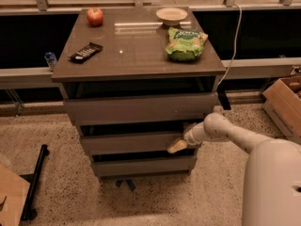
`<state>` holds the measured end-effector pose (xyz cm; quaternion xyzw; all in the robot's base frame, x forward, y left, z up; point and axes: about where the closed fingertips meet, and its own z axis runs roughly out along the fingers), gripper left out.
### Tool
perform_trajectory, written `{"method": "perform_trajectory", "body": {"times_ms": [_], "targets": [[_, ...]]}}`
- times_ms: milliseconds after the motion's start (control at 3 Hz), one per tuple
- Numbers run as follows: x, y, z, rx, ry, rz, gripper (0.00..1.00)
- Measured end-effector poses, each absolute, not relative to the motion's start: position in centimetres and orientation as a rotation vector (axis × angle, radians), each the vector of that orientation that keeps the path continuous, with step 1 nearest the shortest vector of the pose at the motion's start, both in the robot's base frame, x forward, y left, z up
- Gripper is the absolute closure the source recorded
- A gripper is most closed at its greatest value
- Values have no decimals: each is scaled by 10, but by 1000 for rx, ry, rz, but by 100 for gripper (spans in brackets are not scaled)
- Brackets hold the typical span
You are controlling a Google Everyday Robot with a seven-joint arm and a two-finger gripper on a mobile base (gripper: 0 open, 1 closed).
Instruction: Open middle drawer
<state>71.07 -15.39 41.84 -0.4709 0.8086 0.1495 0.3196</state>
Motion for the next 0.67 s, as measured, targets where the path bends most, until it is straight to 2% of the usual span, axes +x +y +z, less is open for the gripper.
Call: {"method": "perform_trajectory", "body": {"times_ms": [667], "targets": [[711,-155,418,-1232,2145,410,65]]}}
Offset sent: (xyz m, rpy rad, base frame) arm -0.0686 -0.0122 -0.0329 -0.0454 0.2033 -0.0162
